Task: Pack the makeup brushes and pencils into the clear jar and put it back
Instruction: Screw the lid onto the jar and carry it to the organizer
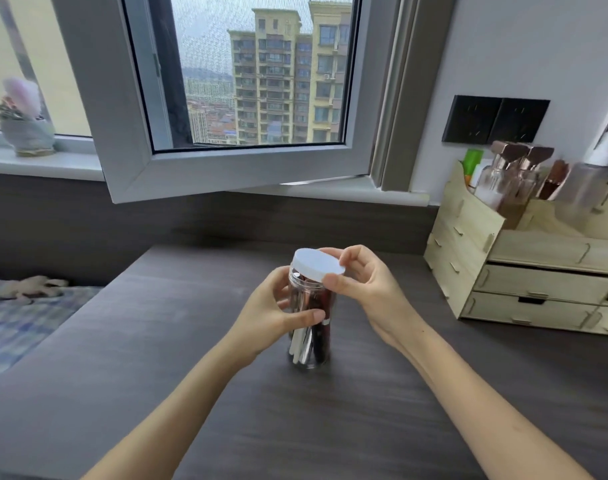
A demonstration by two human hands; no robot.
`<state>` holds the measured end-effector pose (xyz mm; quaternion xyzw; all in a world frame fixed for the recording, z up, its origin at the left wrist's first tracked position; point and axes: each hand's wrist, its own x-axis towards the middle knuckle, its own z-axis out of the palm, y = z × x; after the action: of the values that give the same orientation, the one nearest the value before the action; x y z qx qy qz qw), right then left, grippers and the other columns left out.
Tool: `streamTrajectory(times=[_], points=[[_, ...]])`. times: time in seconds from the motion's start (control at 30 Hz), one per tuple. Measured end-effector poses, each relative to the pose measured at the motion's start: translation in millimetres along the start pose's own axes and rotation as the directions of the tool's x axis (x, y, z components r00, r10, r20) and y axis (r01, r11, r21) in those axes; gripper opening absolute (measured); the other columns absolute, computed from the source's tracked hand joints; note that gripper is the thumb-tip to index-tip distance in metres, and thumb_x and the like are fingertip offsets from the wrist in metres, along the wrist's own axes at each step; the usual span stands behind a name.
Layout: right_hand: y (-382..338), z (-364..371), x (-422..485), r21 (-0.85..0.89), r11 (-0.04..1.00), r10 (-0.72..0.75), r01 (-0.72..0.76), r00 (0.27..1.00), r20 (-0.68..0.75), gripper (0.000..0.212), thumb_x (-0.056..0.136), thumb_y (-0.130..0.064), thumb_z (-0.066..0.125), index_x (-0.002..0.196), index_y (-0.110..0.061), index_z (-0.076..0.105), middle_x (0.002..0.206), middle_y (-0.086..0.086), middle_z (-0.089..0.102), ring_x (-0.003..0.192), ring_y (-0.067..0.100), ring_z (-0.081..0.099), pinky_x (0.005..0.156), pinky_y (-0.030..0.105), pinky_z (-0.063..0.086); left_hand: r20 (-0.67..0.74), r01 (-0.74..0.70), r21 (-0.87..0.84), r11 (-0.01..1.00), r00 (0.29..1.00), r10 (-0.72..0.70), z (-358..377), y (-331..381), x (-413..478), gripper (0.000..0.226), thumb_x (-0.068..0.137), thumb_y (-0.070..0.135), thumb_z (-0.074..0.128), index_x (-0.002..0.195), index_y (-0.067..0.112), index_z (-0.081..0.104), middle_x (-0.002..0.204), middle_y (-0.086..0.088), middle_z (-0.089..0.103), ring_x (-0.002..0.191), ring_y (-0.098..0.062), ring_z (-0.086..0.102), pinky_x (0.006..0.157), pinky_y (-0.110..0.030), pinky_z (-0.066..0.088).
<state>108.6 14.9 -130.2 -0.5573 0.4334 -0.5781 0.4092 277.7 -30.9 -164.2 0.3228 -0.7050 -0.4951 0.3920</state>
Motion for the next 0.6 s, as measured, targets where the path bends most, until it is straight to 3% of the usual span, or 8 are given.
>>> streamTrajectory(times=[0.13, 0.23, 0.37, 0.5, 0.6], points=[[-7, -8, 4, -0.174, 0.985, 0.009, 0.007, 0.996, 0.094, 0.031, 0.070, -0.016, 0.079, 0.085, -0.019, 0.052, 0.117, -0.001, 0.067, 0.100, 0.017, 0.068, 0.080, 0.030, 0.055, -0.023, 0.007, 0.001, 1.000, 1.000, -0.007, -1, -1, 1, 0.067, 0.056, 0.023, 0.086, 0.117, 0.024, 0.059, 0.113, 0.004, 0.071, 0.106, -0.013, 0.065, 0.098, -0.031, 0.047], [-16, -8, 5, -0.414, 0.909, -0.015, 0.050, 0.996, 0.087, 0.038, 0.064, -0.033, 0.079, 0.091, -0.023, 0.054, 0.113, -0.007, 0.067, 0.104, 0.013, 0.063, 0.089, 0.035, 0.049, -0.027, 0.005, 0.024, 1.000, 1.000, -0.005, -2, -2, 3, 0.066, 0.054, 0.026, 0.087, 0.115, 0.026, 0.061, 0.113, 0.007, 0.071, 0.108, -0.011, 0.064, 0.099, -0.028, 0.045], [-29, 6, 4, -0.746, 0.661, -0.106, 0.084, 0.994, 0.018, 0.049, 0.061, -0.048, 0.077, 0.097, -0.028, 0.051, 0.099, -0.009, 0.060, 0.093, 0.012, 0.053, 0.076, 0.027, 0.041, -0.043, 0.008, 0.027, 1.000, 0.999, -0.007, -3, 1, 4, 0.062, 0.054, 0.021, 0.088, 0.110, 0.021, 0.062, 0.109, 0.005, 0.072, 0.103, -0.010, 0.066, 0.094, -0.024, 0.049], [-33, 29, 1, -0.928, 0.367, -0.222, 0.067, 0.975, -0.018, 0.058, 0.062, -0.058, 0.070, 0.106, -0.024, 0.052, 0.098, -0.005, 0.054, 0.094, 0.019, 0.051, 0.087, 0.035, 0.037, -0.054, 0.007, 0.022, 1.000, 0.998, -0.006, -2, 0, 3, 0.058, 0.057, 0.011, 0.089, 0.107, 0.017, 0.062, 0.105, 0.002, 0.073, 0.098, -0.007, 0.067, 0.087, -0.024, 0.052], [-42, 27, 5, -0.983, 0.184, -0.131, 0.024, 0.991, 0.000, 0.075, 0.065, -0.073, 0.056, 0.126, -0.031, 0.046, 0.114, -0.002, 0.055, 0.109, 0.021, 0.048, 0.095, 0.038, 0.031, -0.053, 0.005, 0.025, 1.000, 0.999, -0.003, -3, -1, 3, 0.052, 0.059, 0.009, 0.088, 0.104, 0.015, 0.062, 0.103, 0.001, 0.073, 0.098, -0.008, 0.068, 0.086, -0.022, 0.051]])
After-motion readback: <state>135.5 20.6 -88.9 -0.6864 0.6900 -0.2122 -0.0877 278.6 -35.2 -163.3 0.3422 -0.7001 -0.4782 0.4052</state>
